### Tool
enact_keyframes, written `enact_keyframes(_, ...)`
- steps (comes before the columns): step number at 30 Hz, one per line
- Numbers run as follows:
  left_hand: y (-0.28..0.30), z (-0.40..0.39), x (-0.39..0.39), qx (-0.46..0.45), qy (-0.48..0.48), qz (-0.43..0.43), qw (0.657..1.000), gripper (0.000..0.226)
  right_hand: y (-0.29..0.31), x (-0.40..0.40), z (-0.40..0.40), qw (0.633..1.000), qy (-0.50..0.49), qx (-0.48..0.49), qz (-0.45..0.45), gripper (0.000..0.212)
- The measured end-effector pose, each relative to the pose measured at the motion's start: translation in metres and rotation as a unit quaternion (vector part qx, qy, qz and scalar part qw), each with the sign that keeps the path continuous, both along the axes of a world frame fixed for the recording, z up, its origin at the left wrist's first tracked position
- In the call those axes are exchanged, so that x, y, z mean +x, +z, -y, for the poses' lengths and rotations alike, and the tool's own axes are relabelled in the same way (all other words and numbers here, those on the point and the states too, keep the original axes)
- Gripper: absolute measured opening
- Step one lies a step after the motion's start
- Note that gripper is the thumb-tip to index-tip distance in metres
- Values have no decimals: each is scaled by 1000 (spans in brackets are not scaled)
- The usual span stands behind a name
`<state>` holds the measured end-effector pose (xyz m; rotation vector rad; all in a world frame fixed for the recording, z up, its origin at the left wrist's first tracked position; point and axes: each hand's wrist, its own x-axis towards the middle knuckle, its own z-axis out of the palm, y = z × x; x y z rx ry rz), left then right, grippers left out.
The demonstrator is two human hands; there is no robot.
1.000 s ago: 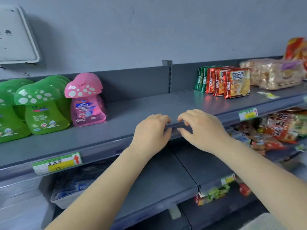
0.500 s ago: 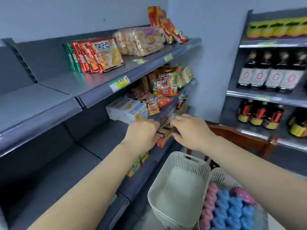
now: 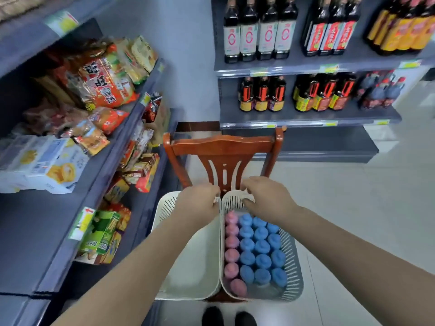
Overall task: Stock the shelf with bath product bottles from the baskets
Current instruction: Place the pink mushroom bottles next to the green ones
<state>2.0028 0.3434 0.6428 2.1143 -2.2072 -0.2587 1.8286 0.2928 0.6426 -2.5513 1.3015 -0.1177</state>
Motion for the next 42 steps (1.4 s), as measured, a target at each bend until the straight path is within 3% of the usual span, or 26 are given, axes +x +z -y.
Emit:
enact_keyframes(5, -78, 39, -19, 102, -15, -96, 990, 21, -69, -34, 19, 987, -120, 105, -4, 27)
enact_keyframes(12, -186, 90, -36, 186, -53, -131, 972, 33, -183, -50, 50, 947, -228, 226, 20, 37)
enact_keyframes(16, -253, 121, -48, 204, -60, -158, 964, 32, -247, -49, 70, 926, -284, 246, 32, 48)
enact_keyframes(22, -335, 157, -77, 217, -36, -191, 957, 15, -319, -42, 99, 904, -363, 227, 17, 39)
enact_keyframes(28, -440, 186, -90, 263, -7, -162, 951, 37, -360, -43, 114, 909, -345, 228, -49, 44)
enact_keyframes(31, -429, 187, -90, 273, -3, -184, 944, 31, -370, -44, 123, 911, -347, 221, -45, 41)
enact_keyframes(35, -418, 190, -96, 273, 31, -280, 920, 14, -380, -43, 129, 910, -357, 205, -47, 46)
enact_keyframes(42, -412, 182, -88, 253, 96, -323, 907, 24, -384, -43, 123, 910, -381, 164, 11, 35)
